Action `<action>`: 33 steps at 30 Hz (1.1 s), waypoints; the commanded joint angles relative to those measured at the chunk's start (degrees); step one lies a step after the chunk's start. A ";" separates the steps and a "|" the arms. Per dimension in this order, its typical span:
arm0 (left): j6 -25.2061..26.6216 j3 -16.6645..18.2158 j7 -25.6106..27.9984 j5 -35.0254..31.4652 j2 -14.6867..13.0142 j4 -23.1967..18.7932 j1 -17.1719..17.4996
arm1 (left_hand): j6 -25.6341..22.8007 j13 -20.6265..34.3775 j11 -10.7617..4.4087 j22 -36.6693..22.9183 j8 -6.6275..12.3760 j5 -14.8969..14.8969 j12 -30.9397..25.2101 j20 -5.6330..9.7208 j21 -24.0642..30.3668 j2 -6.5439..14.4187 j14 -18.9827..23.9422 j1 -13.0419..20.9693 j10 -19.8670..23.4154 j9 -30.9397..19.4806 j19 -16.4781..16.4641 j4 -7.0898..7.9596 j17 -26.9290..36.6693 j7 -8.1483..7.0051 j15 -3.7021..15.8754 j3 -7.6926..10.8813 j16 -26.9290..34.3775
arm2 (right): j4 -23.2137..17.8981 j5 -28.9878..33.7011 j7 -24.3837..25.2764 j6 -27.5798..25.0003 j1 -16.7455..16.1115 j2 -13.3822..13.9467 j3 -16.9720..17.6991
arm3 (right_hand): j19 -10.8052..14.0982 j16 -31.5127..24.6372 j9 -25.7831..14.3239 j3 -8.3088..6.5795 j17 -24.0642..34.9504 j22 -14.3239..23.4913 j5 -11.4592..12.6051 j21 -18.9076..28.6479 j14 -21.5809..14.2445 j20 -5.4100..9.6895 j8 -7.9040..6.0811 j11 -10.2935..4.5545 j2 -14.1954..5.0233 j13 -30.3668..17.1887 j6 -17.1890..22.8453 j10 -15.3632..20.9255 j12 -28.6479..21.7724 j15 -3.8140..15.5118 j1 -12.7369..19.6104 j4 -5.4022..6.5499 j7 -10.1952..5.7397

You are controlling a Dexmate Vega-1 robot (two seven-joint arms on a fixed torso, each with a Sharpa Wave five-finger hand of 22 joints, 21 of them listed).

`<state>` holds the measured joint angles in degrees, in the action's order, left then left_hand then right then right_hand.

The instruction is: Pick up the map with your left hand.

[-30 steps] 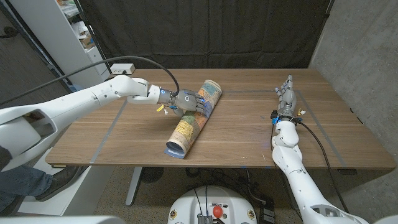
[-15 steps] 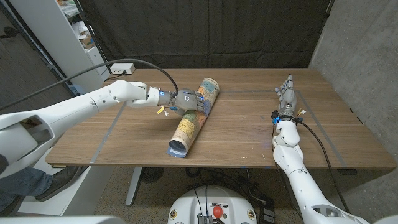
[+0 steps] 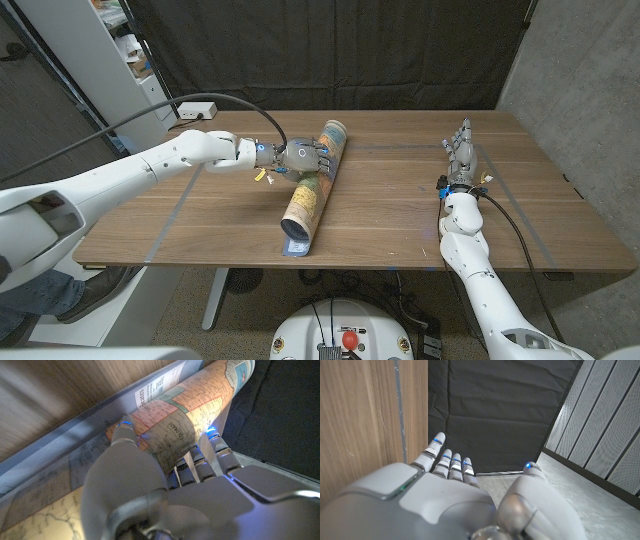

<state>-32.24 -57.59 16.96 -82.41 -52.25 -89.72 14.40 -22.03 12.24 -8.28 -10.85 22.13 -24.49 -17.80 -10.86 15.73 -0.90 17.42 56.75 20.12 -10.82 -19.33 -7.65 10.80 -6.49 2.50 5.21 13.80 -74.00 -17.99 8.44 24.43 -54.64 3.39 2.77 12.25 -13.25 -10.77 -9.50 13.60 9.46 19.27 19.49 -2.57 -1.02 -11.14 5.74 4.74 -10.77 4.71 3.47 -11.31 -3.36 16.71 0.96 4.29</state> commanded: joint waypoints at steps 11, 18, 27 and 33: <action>2.86 3.41 -1.55 3.27 -1.20 -2.67 2.60 | -1.66 0.26 -0.36 -0.09 -0.20 0.53 0.10 0.42 -0.37 0.33 0.73 0.50 1.15 -0.28 -0.46 -0.09 0.11 -0.31 3.26 0.34 -0.20 | -1.93 0.09 0.10 -0.32 -0.59 -0.14 -0.05 | 0.48 -0.10 -0.18 0.11 -0.04 0.32 0.43 -0.31 -0.54 0.08 -0.36 0.15 -0.61 -0.19 0.40 0.51 -0.15 -0.02 0.51 -0.22 0.28; 2.98 4.13 -0.80 3.16 -1.53 -3.39 2.97 | -2.47 0.36 -0.59 -0.09 -0.03 0.64 -0.02 0.79 -0.24 0.49 1.27 1.01 1.94 -0.30 -1.05 -0.24 0.10 -0.24 3.46 0.56 -0.19 | -2.63 0.17 0.30 -0.41 -0.87 -0.11 -0.18 | 0.53 -0.09 -0.18 0.12 -0.04 0.32 0.46 -0.41 -0.57 0.10 -0.35 0.19 -0.63 -0.20 0.40 0.49 -0.13 -0.04 0.57 -0.26 0.30; 3.05 5.44 -1.59 4.25 -1.96 -4.56 3.58 | -2.73 0.44 -0.57 -0.09 -0.07 0.80 0.06 0.87 -0.35 0.58 1.50 1.05 2.15 -0.32 -1.03 -0.17 0.11 -0.41 3.47 0.59 -0.26 | -3.38 0.30 0.64 -1.01 -1.00 0.01 -0.28 | 0.62 -0.08 -0.19 0.17 -0.03 0.32 0.50 -0.57 -0.59 0.06 -0.35 0.25 -0.65 -0.20 0.41 0.58 -0.15 0.01 0.60 -0.29 0.31; 3.56 6.28 -1.57 4.69 -2.23 -5.27 4.29 | -2.98 0.50 -0.64 -0.09 -0.08 0.94 0.19 0.83 -0.53 0.64 1.44 0.75 2.15 -0.33 -0.75 0.06 0.15 -0.43 3.56 0.50 -0.38 | -3.97 0.39 0.73 -1.19 -1.12 0.02 -0.47 | 0.72 -0.06 -0.19 0.21 -0.03 0.33 0.52 -0.69 -0.58 0.12 -0.36 0.21 -0.66 -0.20 0.46 0.61 -0.15 0.07 0.61 -0.32 0.27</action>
<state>-29.17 -52.75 15.62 -78.54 -54.00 -93.71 17.73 -24.49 12.57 -8.81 -10.92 22.10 -23.72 -17.80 -10.25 15.39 -0.38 18.37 57.27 21.68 -11.11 -19.94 -7.64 10.79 -6.86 2.54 5.70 13.71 -77.02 -17.76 8.92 23.60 -55.55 3.31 2.57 12.26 -13.25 -10.77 -9.34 13.60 9.46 19.49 18.84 -2.88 -0.99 -11.14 5.96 4.36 -10.77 4.93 3.70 -11.31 -3.06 17.09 0.80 4.50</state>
